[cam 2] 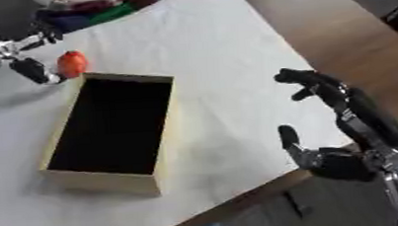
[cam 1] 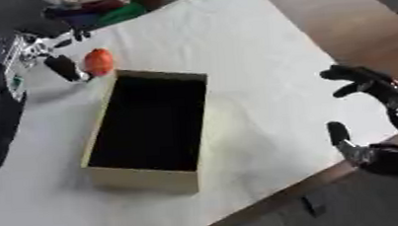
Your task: Pick up objects on the table and place them in the box.
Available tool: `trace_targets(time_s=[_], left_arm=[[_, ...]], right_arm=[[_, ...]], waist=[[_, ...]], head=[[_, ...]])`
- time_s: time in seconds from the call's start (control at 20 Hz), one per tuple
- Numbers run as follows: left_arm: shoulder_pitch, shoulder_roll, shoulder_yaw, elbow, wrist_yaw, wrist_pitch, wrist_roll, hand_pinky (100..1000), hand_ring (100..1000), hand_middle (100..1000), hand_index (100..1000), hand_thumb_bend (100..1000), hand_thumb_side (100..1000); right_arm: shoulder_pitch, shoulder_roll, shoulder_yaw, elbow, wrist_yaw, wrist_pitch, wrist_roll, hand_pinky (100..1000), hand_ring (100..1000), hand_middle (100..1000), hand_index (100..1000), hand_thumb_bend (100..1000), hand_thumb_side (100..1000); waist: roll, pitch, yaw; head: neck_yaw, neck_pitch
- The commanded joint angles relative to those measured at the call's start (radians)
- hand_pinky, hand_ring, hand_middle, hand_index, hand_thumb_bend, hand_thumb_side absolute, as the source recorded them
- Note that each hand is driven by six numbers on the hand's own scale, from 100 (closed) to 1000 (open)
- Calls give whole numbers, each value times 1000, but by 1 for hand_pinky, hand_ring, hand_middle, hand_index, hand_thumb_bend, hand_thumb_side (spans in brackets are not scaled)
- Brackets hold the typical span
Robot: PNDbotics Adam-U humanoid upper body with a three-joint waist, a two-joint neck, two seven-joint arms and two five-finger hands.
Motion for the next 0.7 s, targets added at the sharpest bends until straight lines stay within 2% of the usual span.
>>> trace_targets(time_s=[0.05, 0.4, 0.6, 0.65, 0.7], left_arm=[[-17, 12, 3, 0, -9, -1, 12, 838, 812, 794, 922, 461, 299], [-13, -2, 6, 9, -26, 13, 37, 805, 769, 748, 875, 380, 286], [-12, -8, 9, 10, -19, 26, 89, 789, 745, 721, 849, 309, 298], [-12, -9, 8, 12, -15, 27, 96, 781, 730, 703, 831, 248, 300], [-12, -10, 8, 13, -11, 29, 101, 779, 727, 699, 828, 240, 300]], right_arm=[[-9, -16, -8, -13, -9, -2, 3, 702, 898, 861, 1000, 100, 334], [-11, -13, -8, -13, -10, -3, 5, 703, 898, 862, 1000, 100, 334], [-11, -12, -8, -13, -12, -3, 6, 703, 899, 862, 1000, 100, 333], [-12, -12, -8, -13, -12, -3, 6, 703, 899, 862, 1000, 100, 332], [-12, -12, -8, -13, -12, -3, 7, 703, 899, 862, 1000, 100, 332]], waist=[[-5, -14, -3], [-4, -10, -11], [-4, -9, -13], [-4, -9, -13], [-4, -9, -13]], head=[[-4, 2], [-4, -2], [-5, -1], [-5, -1], [-5, -1]])
